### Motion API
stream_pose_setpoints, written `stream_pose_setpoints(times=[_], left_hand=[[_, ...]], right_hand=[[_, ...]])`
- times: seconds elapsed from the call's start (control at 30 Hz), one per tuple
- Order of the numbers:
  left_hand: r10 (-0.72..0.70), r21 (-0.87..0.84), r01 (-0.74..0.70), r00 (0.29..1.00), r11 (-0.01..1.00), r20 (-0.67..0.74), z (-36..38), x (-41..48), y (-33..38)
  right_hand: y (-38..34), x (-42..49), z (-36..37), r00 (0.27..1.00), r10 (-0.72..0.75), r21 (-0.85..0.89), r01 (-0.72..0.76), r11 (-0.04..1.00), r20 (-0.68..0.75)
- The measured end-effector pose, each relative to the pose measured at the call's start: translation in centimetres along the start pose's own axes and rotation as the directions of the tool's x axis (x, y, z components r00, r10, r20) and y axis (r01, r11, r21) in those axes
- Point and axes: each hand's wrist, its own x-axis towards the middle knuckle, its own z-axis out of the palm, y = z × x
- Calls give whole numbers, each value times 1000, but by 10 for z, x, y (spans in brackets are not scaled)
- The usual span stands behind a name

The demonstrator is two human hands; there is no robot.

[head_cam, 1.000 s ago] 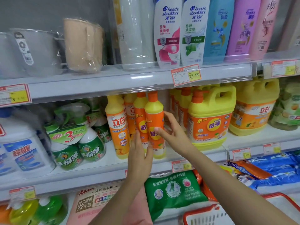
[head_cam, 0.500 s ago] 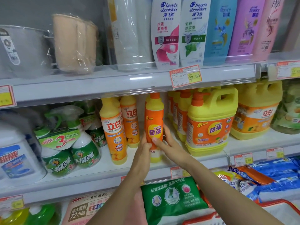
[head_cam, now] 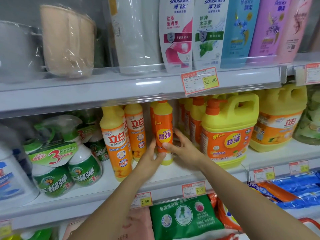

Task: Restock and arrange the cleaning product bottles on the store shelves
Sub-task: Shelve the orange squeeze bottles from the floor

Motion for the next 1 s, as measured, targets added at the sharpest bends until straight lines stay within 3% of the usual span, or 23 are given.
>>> stream_pose_setpoints(times=[0.13, 0.5, 0.6, 0.7, 0.77, 0.87, 0.93, 1.0], left_hand=[[-2, 17, 4, 991, 1000, -137, 0, 9, 0], [51, 264, 4, 978, 965, -202, 0, -10, 13], [206, 429, -56, 928, 902, -311, -1, -50, 19], [381, 479, -204, 872, 854, -309, -1, -108, 23], [402, 502, -235, 880, 832, -254, -2, -147, 11], [257, 529, -155, 958, 834, -126, -2, -204, -24], [-50, 493, 36, 999, 869, 15, 2, -243, -45], [-285, 504, 157, 940, 849, 186, 9, -281, -64]], right_hand=[[1, 10, 0, 998, 28, 6, -27, 1000, -56], [-1, 2, 6, 998, 26, -44, -28, 999, -55], [-14, -30, 15, 979, -99, -135, 75, 988, -178], [-19, -79, 31, 928, -280, -271, 212, 939, -244], [-21, -117, 43, 953, -262, -267, 216, 939, -151], [-5, -175, 62, 977, -18, -344, 93, 934, 214], [17, -211, 79, 872, 229, -465, -1, 886, 433], [43, -245, 98, 695, 457, -574, -77, 816, 556]])
